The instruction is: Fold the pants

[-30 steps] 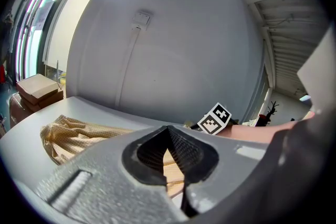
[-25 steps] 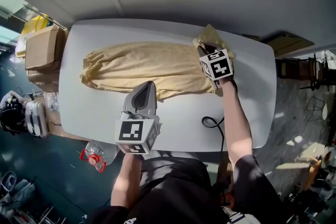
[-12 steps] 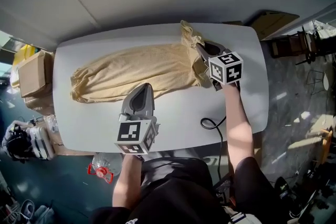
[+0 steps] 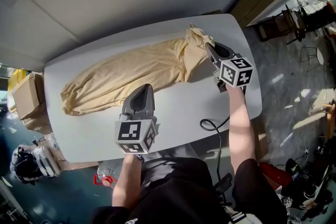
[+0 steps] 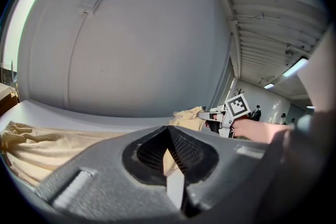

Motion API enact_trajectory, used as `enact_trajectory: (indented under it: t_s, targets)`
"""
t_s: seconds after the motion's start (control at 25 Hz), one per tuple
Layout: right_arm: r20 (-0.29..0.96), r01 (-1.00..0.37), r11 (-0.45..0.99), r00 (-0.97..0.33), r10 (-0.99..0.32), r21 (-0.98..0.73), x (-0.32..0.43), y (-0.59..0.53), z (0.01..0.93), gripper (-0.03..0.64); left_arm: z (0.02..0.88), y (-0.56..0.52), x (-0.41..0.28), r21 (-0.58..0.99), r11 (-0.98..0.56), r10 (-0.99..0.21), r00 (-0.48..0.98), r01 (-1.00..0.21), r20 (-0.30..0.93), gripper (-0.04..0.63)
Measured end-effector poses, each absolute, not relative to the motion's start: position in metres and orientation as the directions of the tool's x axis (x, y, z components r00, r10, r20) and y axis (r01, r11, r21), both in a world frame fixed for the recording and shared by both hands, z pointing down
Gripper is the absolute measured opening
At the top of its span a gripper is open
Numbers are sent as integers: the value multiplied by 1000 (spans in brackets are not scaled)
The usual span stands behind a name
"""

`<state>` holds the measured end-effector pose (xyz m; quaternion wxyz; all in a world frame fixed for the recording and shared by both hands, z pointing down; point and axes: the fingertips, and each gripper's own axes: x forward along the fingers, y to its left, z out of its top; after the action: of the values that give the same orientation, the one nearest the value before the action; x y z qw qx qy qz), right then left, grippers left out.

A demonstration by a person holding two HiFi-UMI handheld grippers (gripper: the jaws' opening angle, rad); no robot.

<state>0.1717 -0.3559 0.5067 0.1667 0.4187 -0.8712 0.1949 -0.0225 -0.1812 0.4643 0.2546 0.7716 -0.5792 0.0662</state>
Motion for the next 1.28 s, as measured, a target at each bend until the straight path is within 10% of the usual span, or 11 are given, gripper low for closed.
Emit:
enact_trajectory:
  t_s: [1.08, 1.28]
  targets:
    - [619, -897, -43, -268, -738, -439, 363, -302, 632, 55, 479, -183, 9, 314, -239, -821, 364, -919, 441, 0]
    - [657, -961, -14, -179, -732, -277, 368, -296, 626, 159, 480, -187, 8, 316, -233, -823, 360, -920, 439, 0]
